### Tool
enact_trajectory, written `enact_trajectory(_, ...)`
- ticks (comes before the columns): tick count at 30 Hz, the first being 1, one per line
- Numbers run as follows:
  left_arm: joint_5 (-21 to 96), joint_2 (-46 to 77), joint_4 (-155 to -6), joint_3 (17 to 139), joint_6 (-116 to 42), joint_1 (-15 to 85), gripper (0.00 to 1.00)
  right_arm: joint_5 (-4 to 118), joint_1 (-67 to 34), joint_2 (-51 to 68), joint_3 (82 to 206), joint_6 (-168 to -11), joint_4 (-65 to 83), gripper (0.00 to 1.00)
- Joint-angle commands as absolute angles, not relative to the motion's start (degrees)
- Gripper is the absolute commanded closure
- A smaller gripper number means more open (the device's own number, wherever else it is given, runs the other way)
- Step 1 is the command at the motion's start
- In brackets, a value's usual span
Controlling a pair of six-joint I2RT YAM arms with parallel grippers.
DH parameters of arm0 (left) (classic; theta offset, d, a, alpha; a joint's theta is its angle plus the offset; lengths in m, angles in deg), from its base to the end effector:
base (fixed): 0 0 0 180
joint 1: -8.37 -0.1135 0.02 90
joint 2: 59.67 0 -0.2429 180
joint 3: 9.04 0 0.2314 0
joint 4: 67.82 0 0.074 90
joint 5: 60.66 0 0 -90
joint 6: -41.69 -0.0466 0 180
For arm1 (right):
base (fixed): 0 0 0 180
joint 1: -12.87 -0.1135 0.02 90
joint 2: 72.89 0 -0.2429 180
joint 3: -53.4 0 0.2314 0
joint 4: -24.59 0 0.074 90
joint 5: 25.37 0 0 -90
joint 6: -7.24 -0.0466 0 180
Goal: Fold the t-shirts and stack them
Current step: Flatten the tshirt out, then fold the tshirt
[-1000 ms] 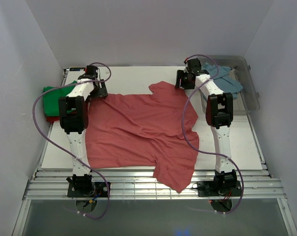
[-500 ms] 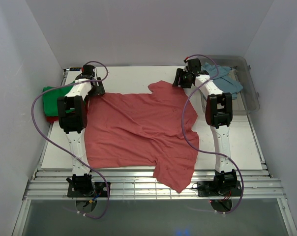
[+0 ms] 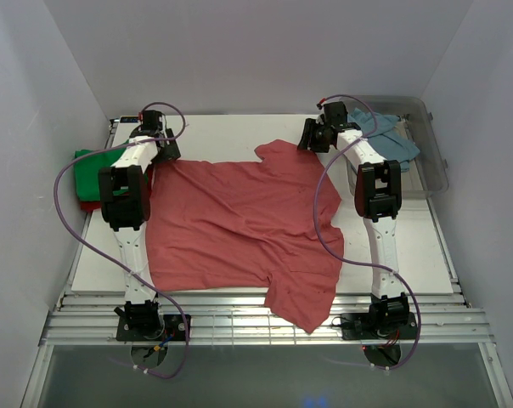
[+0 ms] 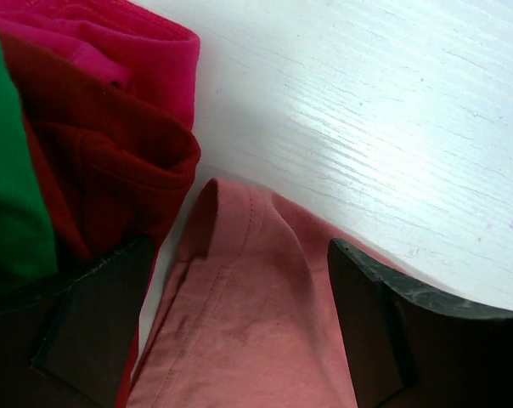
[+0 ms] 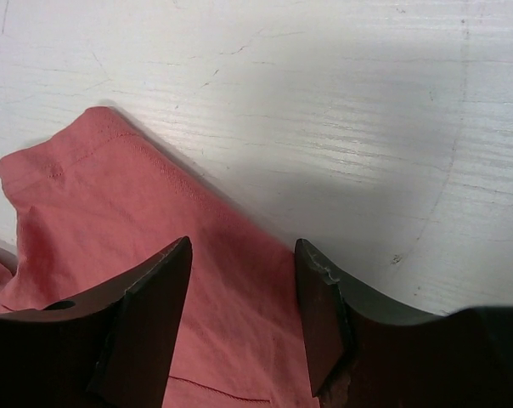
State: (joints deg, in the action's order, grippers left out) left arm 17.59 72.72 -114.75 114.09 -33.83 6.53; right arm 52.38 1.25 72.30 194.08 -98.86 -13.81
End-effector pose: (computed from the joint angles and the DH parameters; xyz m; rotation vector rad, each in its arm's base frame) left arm 0.4782 0.0249 0.1563 -0.4372 2.4918 0.1740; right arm 0.5247 0.1180 0.1526 -0.0179 2.3498 0.4896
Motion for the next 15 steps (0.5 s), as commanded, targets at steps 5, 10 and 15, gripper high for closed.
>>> enact_trajectory(5, 15.45, 72.07, -112.82, 115.42, -33.19, 5.30, 0.16, 51.00, 0.12, 75.12, 192.36, -99.29, -14.61, 0.48)
enact_trajectory(10, 15.27, 73.48, -112.56, 116.30, -33.02, 4.95, 0.33, 50.65, -0.84, 75.21, 191.74, -99.46, -14.26, 0.55)
enact_trajectory(15, 15.63, 74.88, -112.29, 116.30, -32.67, 4.95, 0.56, 51.61, -1.11, 74.94, 190.78, -99.03, -14.43, 0.63)
